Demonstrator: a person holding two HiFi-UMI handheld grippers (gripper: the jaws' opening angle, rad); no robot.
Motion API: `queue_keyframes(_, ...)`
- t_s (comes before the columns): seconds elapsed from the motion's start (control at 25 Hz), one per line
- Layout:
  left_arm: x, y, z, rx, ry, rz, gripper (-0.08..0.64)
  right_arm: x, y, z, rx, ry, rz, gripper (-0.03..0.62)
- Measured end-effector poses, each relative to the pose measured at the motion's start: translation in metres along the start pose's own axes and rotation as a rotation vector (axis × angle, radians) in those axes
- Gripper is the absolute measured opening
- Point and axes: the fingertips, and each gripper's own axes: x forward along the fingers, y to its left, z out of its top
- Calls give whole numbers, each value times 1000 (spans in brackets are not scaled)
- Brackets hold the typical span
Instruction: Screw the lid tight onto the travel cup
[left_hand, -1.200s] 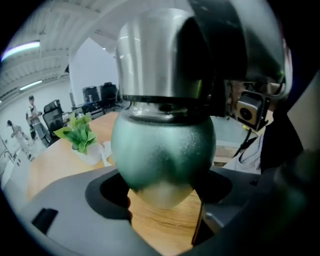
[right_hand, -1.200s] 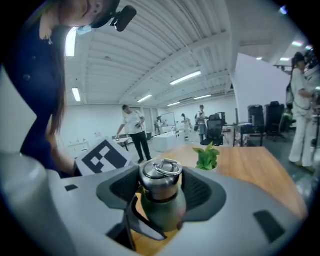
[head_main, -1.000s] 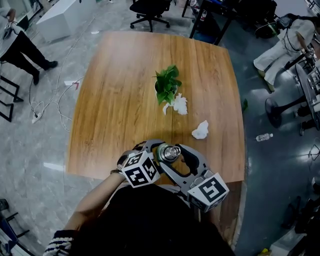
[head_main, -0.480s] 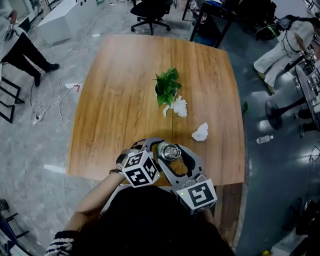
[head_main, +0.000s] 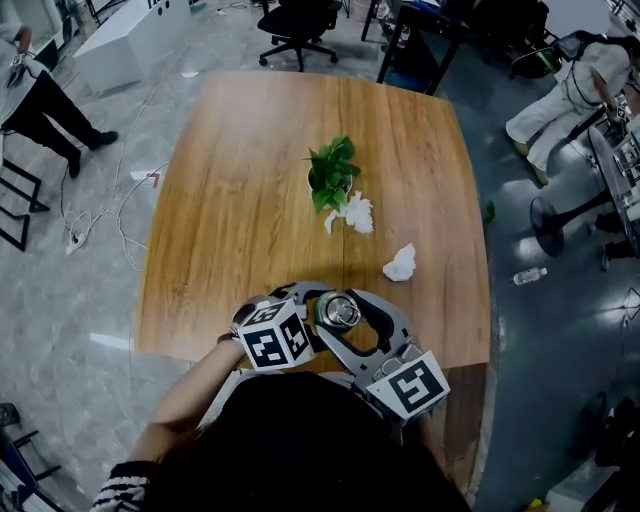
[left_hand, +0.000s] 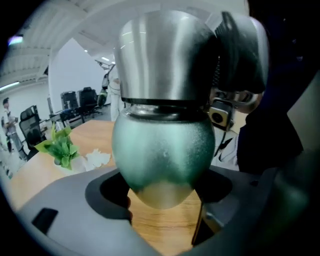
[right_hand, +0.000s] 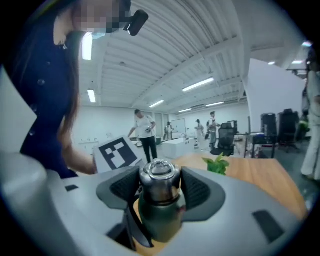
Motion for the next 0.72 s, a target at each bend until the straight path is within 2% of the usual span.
queue_keyframes(0.08, 1, 11, 0, -37, 3, 90, 390, 2, -8, 0, 7, -25, -131, 268)
queue_keyframes(0.16, 2, 19, -3, -40, 24, 152, 389, 4, -9, -3, 24, -19, -191, 268)
queue_keyframes(0.24, 1, 15, -6, -22, 33, 124, 388, 6, -2, -5, 55, 2, -127, 268)
queue_keyframes(0.32, -1, 0, -6, 13, 14, 12, 389, 5, 7, -3, 56, 25, -10, 268)
queue_keyframes(0.4, -4, -16, -6, 53, 9, -98, 390, 3, 16, -4, 14, 58, 99, 268)
queue_keyframes(0.48, -4, -22, -7, 67, 23, -132, 388, 2, 20, -7, -38, 84, 158, 268)
queue_keyframes(0.56, -2, -16, -7, 32, 26, -92, 390, 5, 15, -7, -62, 79, 109, 268)
queue_keyframes(0.72, -1, 2, -2, -87, 14, 53, 389, 8, -5, 0, -19, 7, -144, 268)
